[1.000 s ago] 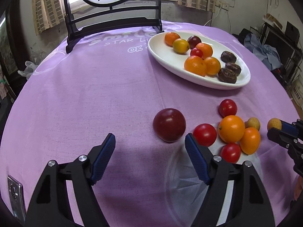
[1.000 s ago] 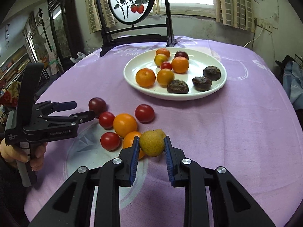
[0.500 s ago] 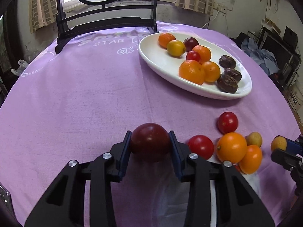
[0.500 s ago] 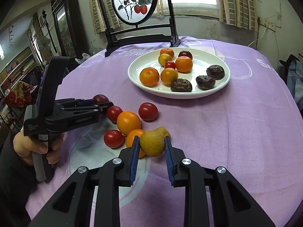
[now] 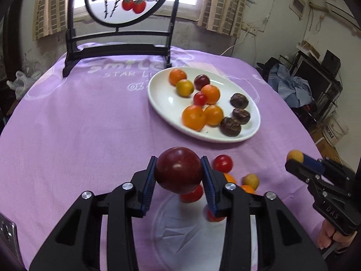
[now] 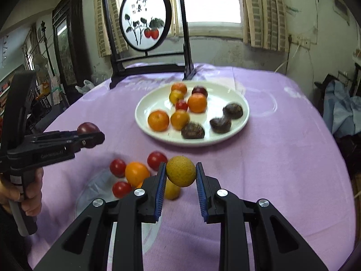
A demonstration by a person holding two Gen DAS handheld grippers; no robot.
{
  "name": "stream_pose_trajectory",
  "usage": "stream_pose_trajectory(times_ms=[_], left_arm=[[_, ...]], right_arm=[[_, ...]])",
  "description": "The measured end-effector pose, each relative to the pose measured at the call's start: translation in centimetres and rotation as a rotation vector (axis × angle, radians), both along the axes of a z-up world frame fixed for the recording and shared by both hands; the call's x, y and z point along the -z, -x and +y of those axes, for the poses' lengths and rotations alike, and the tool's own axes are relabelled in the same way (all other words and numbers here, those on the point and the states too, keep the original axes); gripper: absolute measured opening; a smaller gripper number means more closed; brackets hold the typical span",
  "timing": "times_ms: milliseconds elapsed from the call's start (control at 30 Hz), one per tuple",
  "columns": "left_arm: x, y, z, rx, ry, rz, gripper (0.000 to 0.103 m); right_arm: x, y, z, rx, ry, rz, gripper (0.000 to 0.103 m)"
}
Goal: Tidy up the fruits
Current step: 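Carry both fruits onto the white plate and open both tools, then grasp another yellow-green tomato with the right tool while the left tool grasps a red cherry tomato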
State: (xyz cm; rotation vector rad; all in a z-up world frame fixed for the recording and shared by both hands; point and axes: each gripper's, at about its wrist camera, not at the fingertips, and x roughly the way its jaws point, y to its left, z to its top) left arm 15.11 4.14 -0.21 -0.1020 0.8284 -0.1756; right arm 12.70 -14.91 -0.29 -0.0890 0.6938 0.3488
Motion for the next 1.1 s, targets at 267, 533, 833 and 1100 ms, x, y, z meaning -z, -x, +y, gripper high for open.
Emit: stream_pose_trajectory(times_ms=[267, 533, 833, 1100], left_arm=[[-1.3, -6.2, -3.0, 0.000, -0.054, -0.014, 0.038], [0.6, -13.9, -3.5, -0.050, -0.048, 0.055, 0.038], [0.6, -12.4, -1.8, -0.124, 0.052, 0.030, 0.073], [0.3, -7.4, -0.6, -0.135, 0.091, 0.059, 0.087]], right_arm=[[-0.4, -6.6, 1.5, 0.024, 0.061, -0.037, 0.026], [2.8, -12.6, 1.9, 0.068, 0.068, 0.068, 0.026], [3.3, -11.5, 1.2, 0.080, 0.018, 0.091, 0.042], [2.3, -7.2, 0.8, 0.080, 0.032, 0.071, 0.054]])
